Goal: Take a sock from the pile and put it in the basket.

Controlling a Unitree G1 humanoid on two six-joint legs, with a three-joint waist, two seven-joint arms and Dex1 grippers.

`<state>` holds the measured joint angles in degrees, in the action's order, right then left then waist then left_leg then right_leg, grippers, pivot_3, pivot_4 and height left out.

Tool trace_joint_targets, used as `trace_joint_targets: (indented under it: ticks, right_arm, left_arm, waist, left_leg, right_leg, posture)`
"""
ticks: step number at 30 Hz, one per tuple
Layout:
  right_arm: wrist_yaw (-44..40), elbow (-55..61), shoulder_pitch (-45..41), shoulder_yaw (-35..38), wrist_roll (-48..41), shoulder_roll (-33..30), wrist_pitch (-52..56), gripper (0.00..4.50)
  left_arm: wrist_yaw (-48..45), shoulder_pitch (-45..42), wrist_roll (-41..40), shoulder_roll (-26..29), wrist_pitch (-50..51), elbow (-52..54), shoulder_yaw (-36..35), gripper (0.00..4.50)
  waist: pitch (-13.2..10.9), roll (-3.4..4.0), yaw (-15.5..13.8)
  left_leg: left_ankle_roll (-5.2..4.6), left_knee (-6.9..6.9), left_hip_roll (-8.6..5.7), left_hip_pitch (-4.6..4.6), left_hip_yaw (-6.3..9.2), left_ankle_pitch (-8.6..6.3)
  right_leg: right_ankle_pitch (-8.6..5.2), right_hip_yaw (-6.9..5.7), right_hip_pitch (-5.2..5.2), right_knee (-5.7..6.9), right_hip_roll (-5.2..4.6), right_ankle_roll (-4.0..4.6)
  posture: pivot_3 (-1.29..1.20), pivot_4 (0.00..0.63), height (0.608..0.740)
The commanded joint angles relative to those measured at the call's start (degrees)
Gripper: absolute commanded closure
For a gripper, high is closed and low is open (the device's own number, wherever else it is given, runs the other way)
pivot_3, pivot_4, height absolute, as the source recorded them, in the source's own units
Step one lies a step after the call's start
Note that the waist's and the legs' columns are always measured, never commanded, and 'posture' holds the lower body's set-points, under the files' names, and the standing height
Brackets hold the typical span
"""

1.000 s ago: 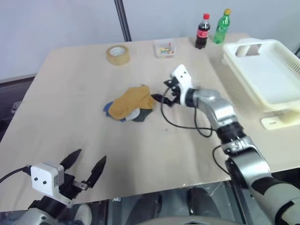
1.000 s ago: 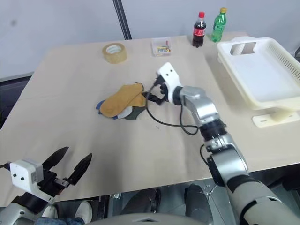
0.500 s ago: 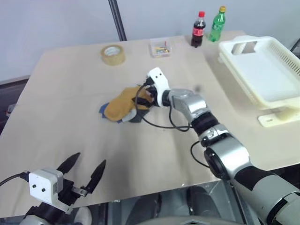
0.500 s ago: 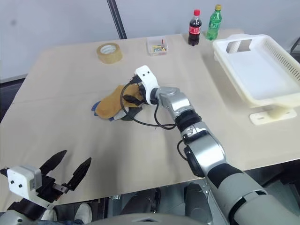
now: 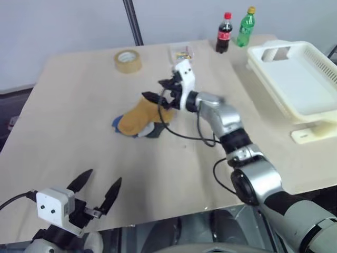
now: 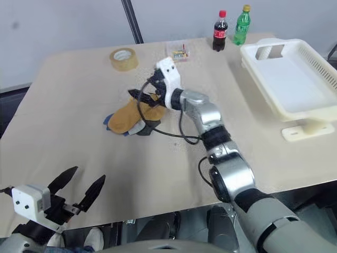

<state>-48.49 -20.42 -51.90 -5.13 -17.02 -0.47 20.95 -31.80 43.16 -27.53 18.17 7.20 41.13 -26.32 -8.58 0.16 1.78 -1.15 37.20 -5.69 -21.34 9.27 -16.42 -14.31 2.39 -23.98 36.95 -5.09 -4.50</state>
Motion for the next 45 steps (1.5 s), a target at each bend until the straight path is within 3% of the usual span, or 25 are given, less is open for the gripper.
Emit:
trace_joint_targets:
  ticks: [1,6,8,14,25,33,45]
  right_arm:
    - [-6.4,18.9,9.0,-0.6,-5.0,-8.8,6.6,0.03]
    - [-7.3,33.4,26.9,5.8,-7.8,-22.3,7.1,0.03]
    - [-9.8,35.2,35.6,8.8,-5.4,-28.1,0.2,0.03]
    - [-11.7,35.1,46.6,14.8,-4.9,-36.3,-7.5,0.03]
    - [-4.3,36.2,51.6,18.7,-4.4,-35.8,-11.6,0.03]
    - [-2.0,36.4,53.5,18.8,-3.8,-35.8,-13.2,0.03]
    - [-1.6,33.1,50.8,17.5,-3.0,-36.2,-14.6,0.00]
  left_arm:
    - [3.8,-3.9,2.5,1.1,2.4,0.2,1.3,0.00]
    - [7.8,-15.3,6.3,3.0,6.5,-3.9,5.3,0.00]
    - [8.9,-21.4,8.5,4.5,8.8,-6.7,8.0,0.00]
    - [9.8,-33.1,12.5,7.4,11.1,-16.8,11.2,0.00]
    - [9.0,-50.2,20.0,8.9,5.2,-34.5,18.0,0.00]
    - [8.8,-51.5,20.7,8.7,3.1,-37.6,18.6,0.00]
    - [9.8,-48.1,20.0,7.6,2.9,-34.4,17.6,4.46]
  waist:
    - [0.0,-0.04,-0.2]
    - [0.1,-0.06,-1.1]
    - [0.1,-0.07,-1.3]
    - [0.0,-0.17,-0.7]
    - [0.0,-0.45,-1.4]
    - [0.0,-0.47,-1.2]
    - [0.0,-0.47,-1.1]
  left_leg:
    - [0.00,0.02,-0.02,-0.01,0.00,0.00]
    - [-0.01,0.14,-0.01,-0.02,-0.09,-0.01]
    - [0.00,0.13,-0.01,0.00,-0.13,0.00]
    - [-0.03,0.14,0.08,0.48,-0.83,-0.01]
    - [-0.01,0.29,0.07,0.61,-0.80,0.00]
    - [-0.02,0.29,0.07,0.57,-0.84,-0.01]
    - [-0.02,0.29,0.08,0.59,-0.85,-0.01]
  right_leg:
    - [0.00,0.00,0.00,0.00,-0.02,0.00]
    - [0.02,0.04,0.01,0.11,-0.03,-0.03]
    - [0.02,0.07,0.01,0.18,-0.03,-0.04]
    - [0.05,0.67,0.09,0.52,0.09,-0.11]
    - [0.10,0.66,0.24,0.68,0.08,-0.20]
    - [0.10,0.74,0.19,0.63,0.07,-0.21]
    - [0.10,0.75,0.19,0.68,0.07,-0.21]
  posture:
    - [0.00,0.150,0.740]
    - [0.00,0.150,0.740]
    - [0.00,0.150,0.740]
    - [0.00,0.150,0.740]
    - [0.00,0.150,0.740]
    - [0.00,0.150,0.740]
    - [0.00,0.150,0.740]
